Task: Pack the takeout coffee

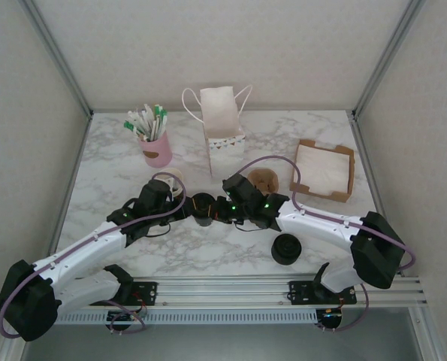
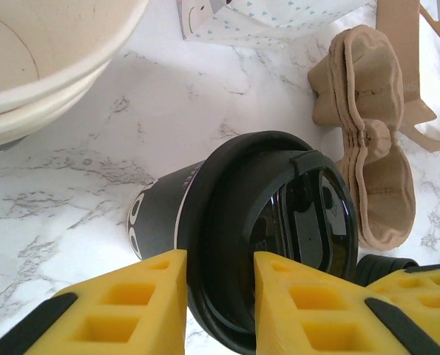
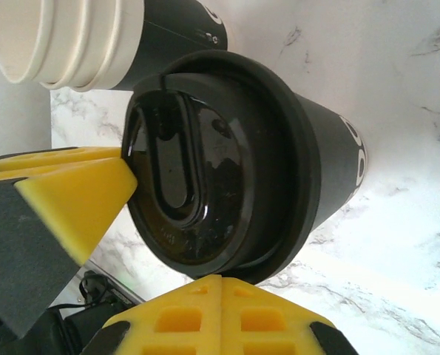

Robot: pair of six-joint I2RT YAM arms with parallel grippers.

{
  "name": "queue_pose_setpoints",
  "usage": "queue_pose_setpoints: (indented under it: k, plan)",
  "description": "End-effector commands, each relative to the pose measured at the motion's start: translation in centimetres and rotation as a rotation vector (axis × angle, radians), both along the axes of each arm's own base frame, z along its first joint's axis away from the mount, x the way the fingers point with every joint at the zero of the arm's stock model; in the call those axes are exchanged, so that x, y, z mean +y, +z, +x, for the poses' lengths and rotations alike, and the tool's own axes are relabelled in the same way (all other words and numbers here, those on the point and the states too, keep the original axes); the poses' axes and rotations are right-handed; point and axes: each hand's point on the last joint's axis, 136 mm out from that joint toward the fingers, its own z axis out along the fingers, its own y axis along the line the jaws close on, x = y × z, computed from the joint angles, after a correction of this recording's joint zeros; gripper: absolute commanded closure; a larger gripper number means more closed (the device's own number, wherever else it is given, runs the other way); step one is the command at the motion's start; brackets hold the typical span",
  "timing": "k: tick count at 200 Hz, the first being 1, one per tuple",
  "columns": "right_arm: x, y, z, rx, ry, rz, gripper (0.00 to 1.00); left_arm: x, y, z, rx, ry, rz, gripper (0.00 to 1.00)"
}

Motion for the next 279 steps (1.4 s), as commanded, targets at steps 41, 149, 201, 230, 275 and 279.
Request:
queue_pose_setpoints:
  k: [41,149,201,230,275,279]
  plan:
    - [0.5,1.2,0.3,-0.042,-0.009,0.016,1.00,-0.1,-0.9,-0.9,0.045,-0.021,0.009,0.72]
    - [0.5,0.7,-0.3,-0.037,-0.012,0.012,1.00,-0.1,-1.0,-0.8,0.048,-0.023,0.011,0.72]
    - [0.2,0.8,-0.9,-0.062,-0.018,0.002,1.00,-0.3,-1.1,-0.8,0.051,-0.026,0.009,0.72]
    - [0.2,0.5,-1.1,-0.061,-0.020,-0.006,1.00,-0.3,-1.1,-0.8,0.049,-0.026,0.008,0.72]
    - [0.2,-0.1,-1.0,-0.057,-0.026,-0.019,1.00,-0.2,-1.2,-0.9,0.051,-0.025,0.010,0.72]
    - [0.2,-0.2,-1.0,-0.057,-0.025,-0.021,1.00,-0.2,-1.2,-0.8,0.050,-0.025,0.010,0.72]
